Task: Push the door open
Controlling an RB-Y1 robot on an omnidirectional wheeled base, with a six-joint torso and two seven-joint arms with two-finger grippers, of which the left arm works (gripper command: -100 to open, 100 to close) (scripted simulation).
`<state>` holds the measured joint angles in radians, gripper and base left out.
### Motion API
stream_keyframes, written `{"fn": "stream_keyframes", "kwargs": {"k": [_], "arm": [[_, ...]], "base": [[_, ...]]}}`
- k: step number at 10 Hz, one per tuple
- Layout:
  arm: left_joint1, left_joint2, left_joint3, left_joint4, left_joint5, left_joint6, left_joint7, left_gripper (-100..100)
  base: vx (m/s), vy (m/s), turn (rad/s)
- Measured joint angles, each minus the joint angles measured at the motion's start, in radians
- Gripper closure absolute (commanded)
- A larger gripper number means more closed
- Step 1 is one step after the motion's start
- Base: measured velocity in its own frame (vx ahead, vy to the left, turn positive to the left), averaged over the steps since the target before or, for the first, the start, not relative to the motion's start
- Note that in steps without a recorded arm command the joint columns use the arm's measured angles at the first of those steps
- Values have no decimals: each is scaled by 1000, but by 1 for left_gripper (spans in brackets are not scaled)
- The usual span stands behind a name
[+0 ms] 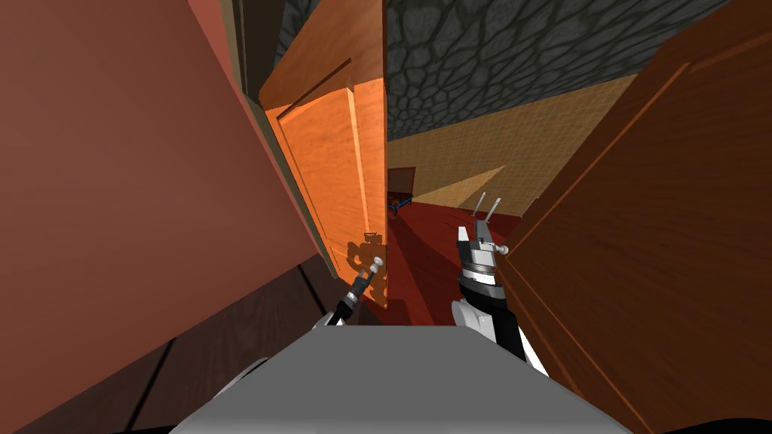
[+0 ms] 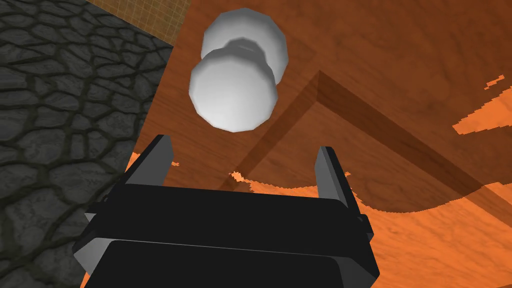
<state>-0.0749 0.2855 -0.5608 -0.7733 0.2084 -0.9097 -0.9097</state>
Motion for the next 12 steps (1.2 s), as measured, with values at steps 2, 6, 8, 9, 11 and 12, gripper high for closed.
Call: {"fn": "stream_keyframes", "kwargs": {"k": [2, 6, 8, 9, 11, 12], "arm": [[6, 23, 1, 0, -9, -11, -54, -100], [7, 66, 3, 19, -27, -38, -155, -100], [6, 90, 4, 41, -38, -60, -212, -100], [7, 105, 5, 44, -44, -66, -238, -100], [13, 129, 7, 43, -54, -73, -283, -100], [13, 141, 8, 53, -59, -82, -304, -100]], "base": [[-48, -46, 22], [-50, -50, 30], [-66, -65, 39], [-60, -71, 25], [-52, -64, 28], [-23, -28, 11]]}}
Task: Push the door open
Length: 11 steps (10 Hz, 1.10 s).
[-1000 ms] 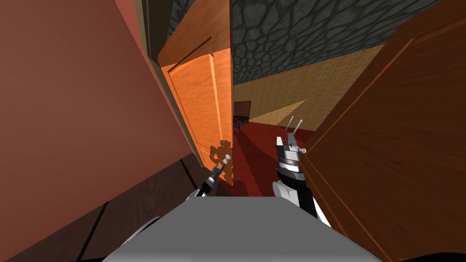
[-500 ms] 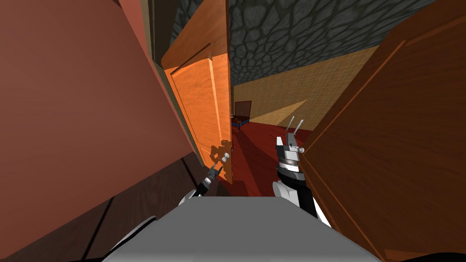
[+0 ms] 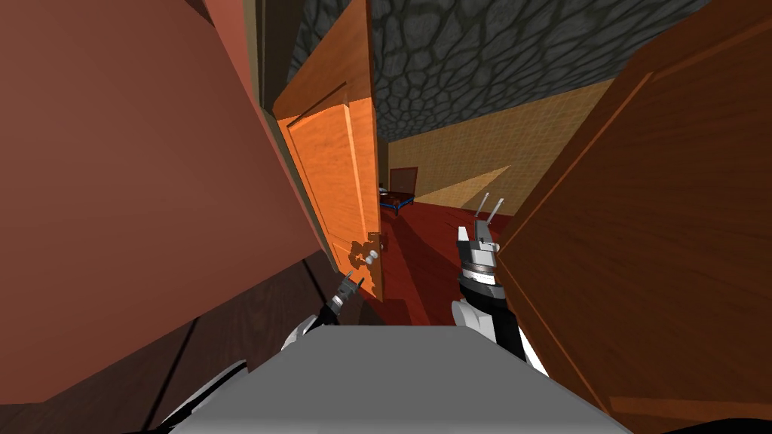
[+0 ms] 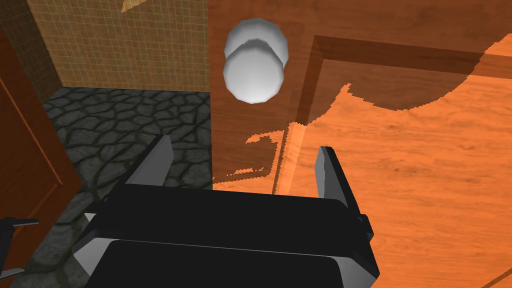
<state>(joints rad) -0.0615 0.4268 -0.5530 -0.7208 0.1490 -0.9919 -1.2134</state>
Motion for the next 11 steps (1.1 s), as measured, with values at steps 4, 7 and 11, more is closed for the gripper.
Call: {"fn": "stream_keyframes", "kwargs": {"k": [4, 7, 11], "arm": [[-6, -8, 8, 6, 0, 6, -11, -100], [-17, -23, 18, 16, 1, 15, -20, -100], [-20, -22, 19, 17, 2, 17, -21, 100]], "base": [[164, -77, -36], [178, -91, -32], [-20, 17, -3]]}}
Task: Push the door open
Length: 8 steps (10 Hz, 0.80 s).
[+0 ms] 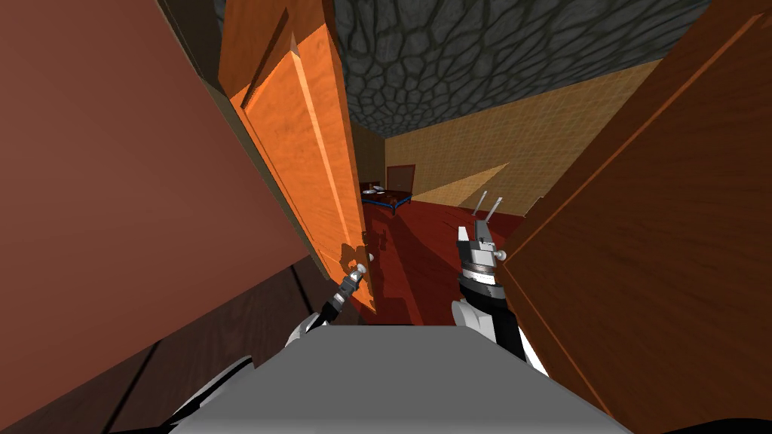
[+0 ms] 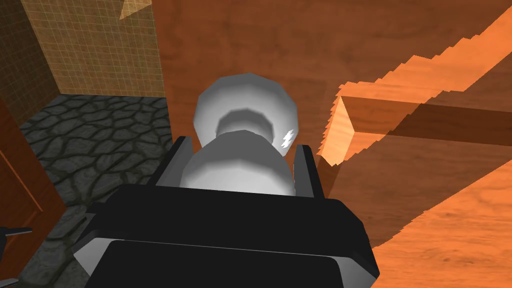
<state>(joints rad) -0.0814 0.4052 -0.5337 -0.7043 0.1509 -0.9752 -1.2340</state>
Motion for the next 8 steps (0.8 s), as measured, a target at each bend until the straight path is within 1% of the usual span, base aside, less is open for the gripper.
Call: {"fn": "stream_keyframes", "kwargs": {"k": [3, 6, 7, 8], "arm": [[3, 1, -1, 2, 0, 1, 1, 100], [3, -5, 10, 12, 5, 3, 54, 100], [5, -9, 14, 10, 7, 6, 72, 100], [-1, -15, 18, 21, 9, 3, 94, 100]], "base": [[-2, 3, -4], [14, -2, -23], [20, -7, -38], [20, -8, -33]]}}
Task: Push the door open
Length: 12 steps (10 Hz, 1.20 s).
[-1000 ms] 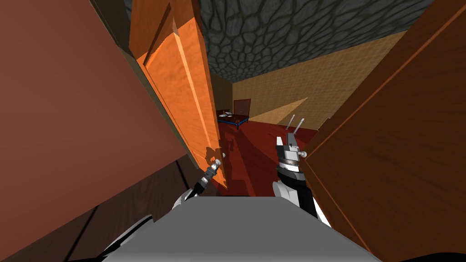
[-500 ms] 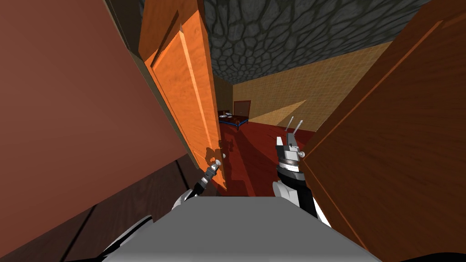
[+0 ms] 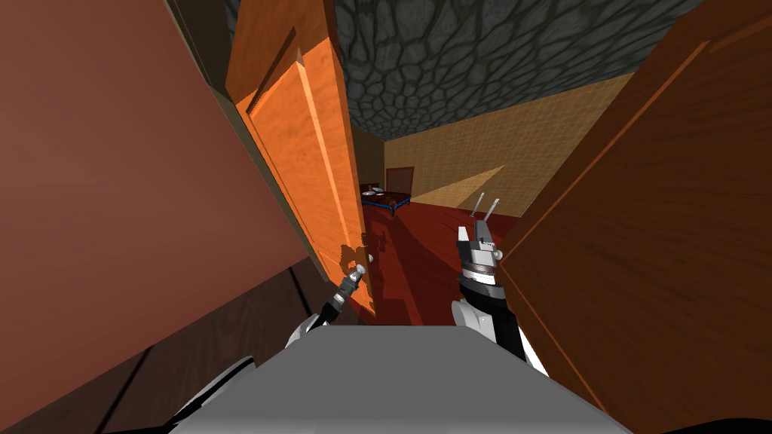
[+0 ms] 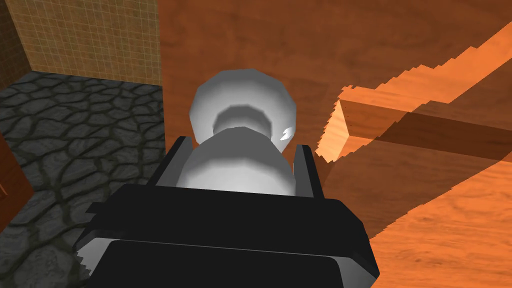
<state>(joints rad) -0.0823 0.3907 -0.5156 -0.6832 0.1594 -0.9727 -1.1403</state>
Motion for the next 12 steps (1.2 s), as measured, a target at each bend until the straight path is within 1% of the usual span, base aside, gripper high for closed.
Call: {"fn": "stream_keyframes", "kwargs": {"k": [1, 2, 3, 5, 7, 8, 9, 10, 11, 12], "arm": [[4, -1, 5, -9, 3, 4, 21, 100], [3, -6, 10, -6, 4, 3, 42, 100], [6, -7, 15, -14, 7, 9, 67, 100], [-8, -25, 27, 14, 13, 0, 123, 100], [6, -23, 38, -10, 18, 9, 168, 100], [6, -24, 42, -12, 20, 13, 190, 100], [-4, -33, 49, 4, 23, 11, 219, 100], [-6, -36, 53, 4, 25, 12, 238, 100], [-13, -44, 59, 19, 28, 5, 261, 100], [-6, -44, 67, 3, 32, 14, 289, 100]], "base": [[24, -5, -31], [26, -5, -44], [28, -4, -51], [26, -9, -48], [23, -8, -18], [22, -2, -57], [19, -3, -28], [20, -4, -33], [27, -4, -52], [19, -5, -23]]}}
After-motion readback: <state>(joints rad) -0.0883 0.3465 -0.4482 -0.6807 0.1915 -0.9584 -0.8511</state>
